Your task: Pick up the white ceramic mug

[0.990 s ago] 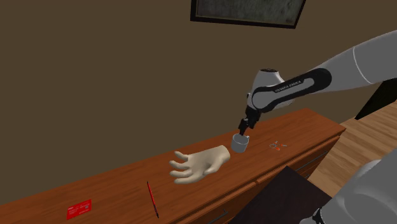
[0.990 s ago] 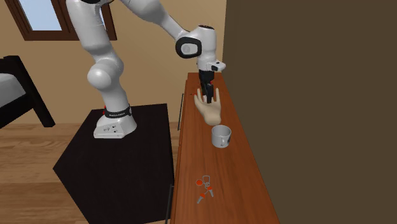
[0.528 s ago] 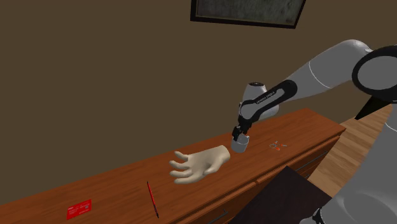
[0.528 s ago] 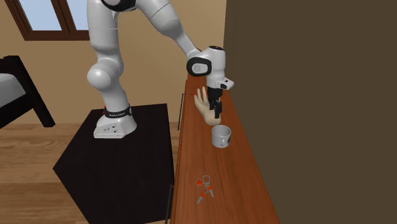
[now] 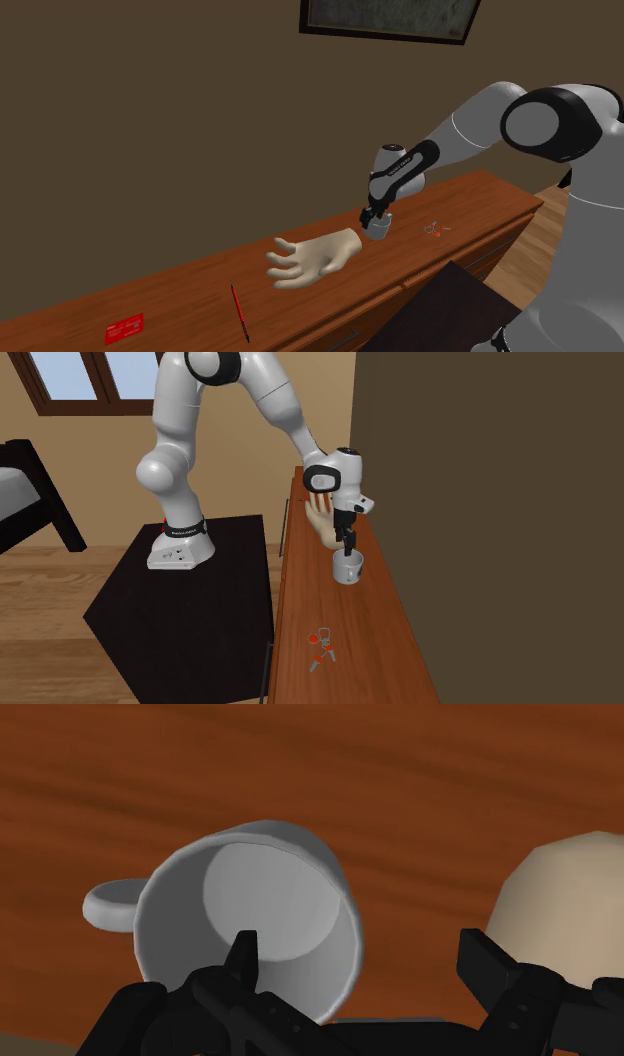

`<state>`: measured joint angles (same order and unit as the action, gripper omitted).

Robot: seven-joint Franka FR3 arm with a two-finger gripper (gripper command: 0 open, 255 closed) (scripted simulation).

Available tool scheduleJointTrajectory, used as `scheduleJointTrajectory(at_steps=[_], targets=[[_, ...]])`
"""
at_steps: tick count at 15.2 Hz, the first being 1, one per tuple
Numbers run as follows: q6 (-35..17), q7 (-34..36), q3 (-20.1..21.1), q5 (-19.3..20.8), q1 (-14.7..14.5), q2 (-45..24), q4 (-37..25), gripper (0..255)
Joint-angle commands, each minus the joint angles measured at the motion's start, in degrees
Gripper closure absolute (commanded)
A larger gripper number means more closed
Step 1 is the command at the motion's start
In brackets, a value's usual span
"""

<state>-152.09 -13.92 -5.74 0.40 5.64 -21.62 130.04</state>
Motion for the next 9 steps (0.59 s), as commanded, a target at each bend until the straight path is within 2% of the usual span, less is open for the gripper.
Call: scheduleJointTrajectory(at_steps=[1,5,6,9], targets=[[-1.1,-0.1,0.1,-0.2,0.1,-1.6,-0.5,0],[-2.7,-0.2,0.3,-0.4,0.3,-3.5,-0.8,0],[-2.8,-0.2,0.3,-0.4,0.3,-3.7,-0.8,255],[-2.8,-0.2,0.3,-0.4,0.3,-3.6,-0.8,255]])
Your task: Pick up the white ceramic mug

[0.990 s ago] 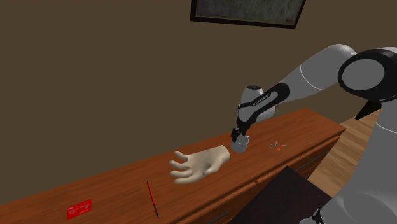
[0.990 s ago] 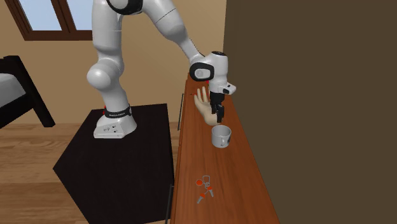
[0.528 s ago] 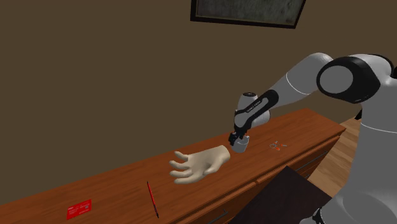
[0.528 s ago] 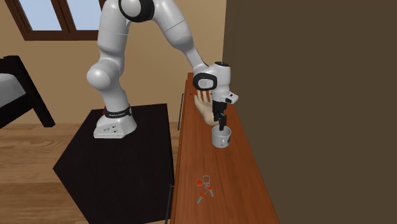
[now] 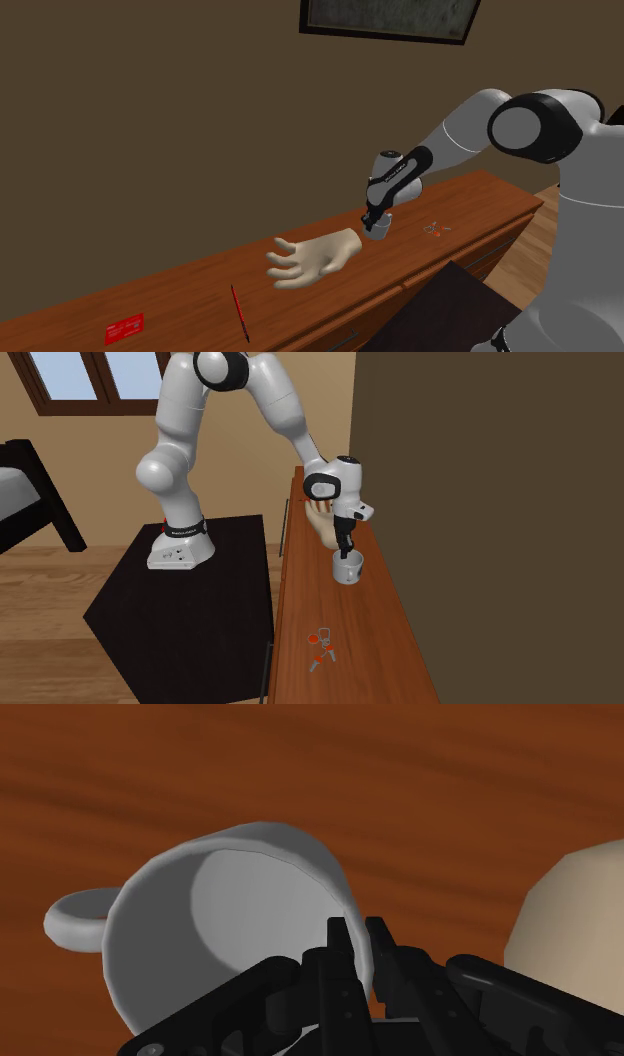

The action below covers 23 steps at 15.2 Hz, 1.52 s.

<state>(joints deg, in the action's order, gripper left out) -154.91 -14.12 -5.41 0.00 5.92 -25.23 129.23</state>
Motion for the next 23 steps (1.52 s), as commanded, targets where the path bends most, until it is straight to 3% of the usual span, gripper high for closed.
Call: scheduleJointTrajectory(at_steps=[1,6,23], targets=[[0.0,0.0,0.0,0.0,0.0,0.0,0.0,255],[0.1,0.0,0.0,0.0,0.0,0.1,0.0,255],[10.0,0.6,-0.9,1.3,-0.7,10.7,0.7,255]])
